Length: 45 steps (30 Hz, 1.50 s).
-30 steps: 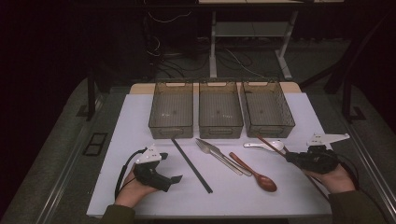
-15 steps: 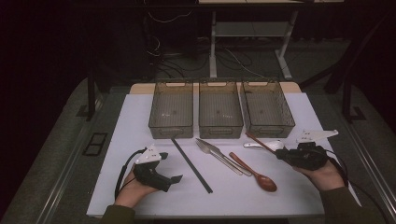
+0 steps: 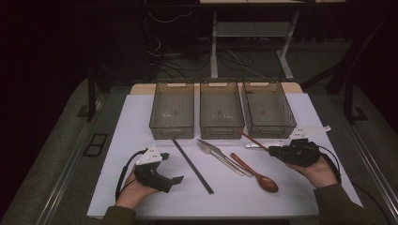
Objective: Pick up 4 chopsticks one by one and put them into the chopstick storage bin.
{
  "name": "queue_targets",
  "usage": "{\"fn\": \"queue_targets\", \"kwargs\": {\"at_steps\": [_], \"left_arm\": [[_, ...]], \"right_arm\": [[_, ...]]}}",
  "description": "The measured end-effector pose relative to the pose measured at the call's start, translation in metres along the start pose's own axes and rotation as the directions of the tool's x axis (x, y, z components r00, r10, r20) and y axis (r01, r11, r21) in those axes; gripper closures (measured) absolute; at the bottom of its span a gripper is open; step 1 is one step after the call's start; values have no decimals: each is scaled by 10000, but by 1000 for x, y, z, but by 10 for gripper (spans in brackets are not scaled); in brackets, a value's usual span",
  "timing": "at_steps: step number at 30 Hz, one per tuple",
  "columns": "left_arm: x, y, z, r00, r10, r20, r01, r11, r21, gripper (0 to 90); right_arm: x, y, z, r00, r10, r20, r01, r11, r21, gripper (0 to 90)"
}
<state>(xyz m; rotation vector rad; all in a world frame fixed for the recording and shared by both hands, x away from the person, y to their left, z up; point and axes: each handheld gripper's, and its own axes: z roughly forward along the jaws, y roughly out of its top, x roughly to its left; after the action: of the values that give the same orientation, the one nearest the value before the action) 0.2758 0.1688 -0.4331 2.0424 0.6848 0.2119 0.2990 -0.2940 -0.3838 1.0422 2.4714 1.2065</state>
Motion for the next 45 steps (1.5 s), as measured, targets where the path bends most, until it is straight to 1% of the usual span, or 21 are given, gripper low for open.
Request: {"fn": "queue_targets", "kwargs": {"at_steps": [13, 17, 19, 21, 24, 27, 29, 31, 32, 37, 44, 45], "left_arm": [[1, 1, 0, 10000, -66, -72, 64, 9999, -159, 0], [-1, 1, -1, 10000, 4, -70, -5, 10000, -81, 0], [-1, 1, -1, 9999, -70, -91, 69, 9998, -177, 0], [-1, 1, -1, 9999, -43, -98, 42, 9999, -138, 0], [0, 3, 1, 9999, -79, -108, 77, 9997, -232, 0], [-1, 5, 1, 10000, -41, -88, 39, 9998, -210, 0], [-3, 4, 0, 9999, -104, -49, 103, 9996, -247, 0], [-4, 3, 0, 10000, -40, -59, 39, 9998, -201, 0], [-4, 3, 0, 10000, 46, -52, -47, 9998, -167, 0], [-6, 1, 1, 10000, -8, -2, 8, 9999, -134, 0], [-5, 3, 4, 9999, 94, 46, -93, 9999, -105, 0], [-5, 2, 4, 10000, 30, 66, -29, 9999, -129, 0]], "right_arm": [[5, 18, 10, 9992, -244, -311, 237, 9995, -216, 839], [8, 22, 13, 9991, -283, -311, 275, 9993, -249, 840], [9, 23, 14, 9990, -312, -327, 302, 9991, -307, 840], [10, 25, 16, 9988, -339, -342, 329, 9990, -307, 840], [12, 29, 19, 9982, -417, -429, 402, 9985, -368, 840], [14, 33, 22, 9977, -487, -474, 468, 9981, -399, 840], [15, 35, 23, 9972, -534, -525, 513, 9979, -400, 840], [16, 38, 26, 9966, -614, -551, 590, 9973, -438, 839], [17, 40, 27, 9964, -617, -581, 592, 9973, -434, 840], [20, 50, 35, 9950, -785, -610, 756, 9960, -478, 840], [27, 67, 46, 9935, -923, -664, 883, 9942, -613, 840], [27, 69, 48, 9931, -964, -661, 922, 9937, -632, 839]]}}
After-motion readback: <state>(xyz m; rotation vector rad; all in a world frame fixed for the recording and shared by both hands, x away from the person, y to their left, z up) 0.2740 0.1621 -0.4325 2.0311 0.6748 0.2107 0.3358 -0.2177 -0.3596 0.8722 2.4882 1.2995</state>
